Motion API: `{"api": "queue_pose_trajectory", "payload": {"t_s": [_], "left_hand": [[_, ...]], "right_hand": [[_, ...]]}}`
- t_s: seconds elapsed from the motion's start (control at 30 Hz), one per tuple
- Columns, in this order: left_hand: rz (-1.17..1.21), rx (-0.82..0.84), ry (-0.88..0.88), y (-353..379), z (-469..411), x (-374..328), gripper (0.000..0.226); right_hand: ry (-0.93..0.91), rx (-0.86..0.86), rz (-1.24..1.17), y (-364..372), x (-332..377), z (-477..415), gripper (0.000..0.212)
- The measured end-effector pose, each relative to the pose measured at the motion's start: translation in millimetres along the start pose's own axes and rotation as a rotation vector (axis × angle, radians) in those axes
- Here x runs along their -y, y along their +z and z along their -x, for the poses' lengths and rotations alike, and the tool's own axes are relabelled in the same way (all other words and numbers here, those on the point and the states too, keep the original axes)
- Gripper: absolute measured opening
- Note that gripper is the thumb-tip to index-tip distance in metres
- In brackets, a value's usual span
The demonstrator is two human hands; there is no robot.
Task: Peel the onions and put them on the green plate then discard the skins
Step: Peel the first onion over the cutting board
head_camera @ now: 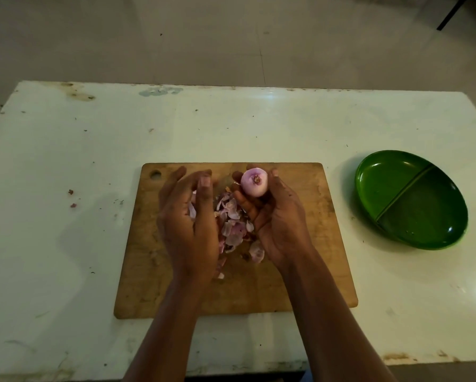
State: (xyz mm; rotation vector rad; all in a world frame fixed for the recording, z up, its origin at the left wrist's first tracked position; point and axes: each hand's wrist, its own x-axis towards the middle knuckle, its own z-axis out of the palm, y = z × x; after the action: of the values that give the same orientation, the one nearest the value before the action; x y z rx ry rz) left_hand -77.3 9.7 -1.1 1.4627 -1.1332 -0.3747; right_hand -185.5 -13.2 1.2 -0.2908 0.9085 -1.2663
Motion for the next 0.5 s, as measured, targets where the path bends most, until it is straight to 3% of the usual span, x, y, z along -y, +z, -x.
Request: {"api": "queue_pose_trajectory", "payload": {"t_s": [0.07,0.13,0.17,0.27,0.5], "left_hand": [[0.013,-0.017,-0.002,-1.5,1.7,-1.4,0.036],[0.033,-0.041,-0.048,-0.6,2.5,-4.8,0.030],[0.034,-0.054,-0.074,-0.3,2.4,-4.5,0.021],[0.059,-0.036,-0.078,0.0,-0.3,-5.3,0.045],[0.028,0.067,-0.080,0.2,2.2,-1.8,0.030]], "right_hand": [[-0.021,0.020,0.044,-1.2,-1.5,-0.2,0.021],[-0.083,0.053,0.170,-3.3,-3.7,-2.2,0.019],[-0.121,0.071,0.251,-4.0,-5.0,-2.5,0.028],[-0.202,0.092,0.407,-6.9,-8.5,-4.5,0.051],[-0.239,0.104,0.488,-7.1,-8.8,-4.0,0.047]]}}
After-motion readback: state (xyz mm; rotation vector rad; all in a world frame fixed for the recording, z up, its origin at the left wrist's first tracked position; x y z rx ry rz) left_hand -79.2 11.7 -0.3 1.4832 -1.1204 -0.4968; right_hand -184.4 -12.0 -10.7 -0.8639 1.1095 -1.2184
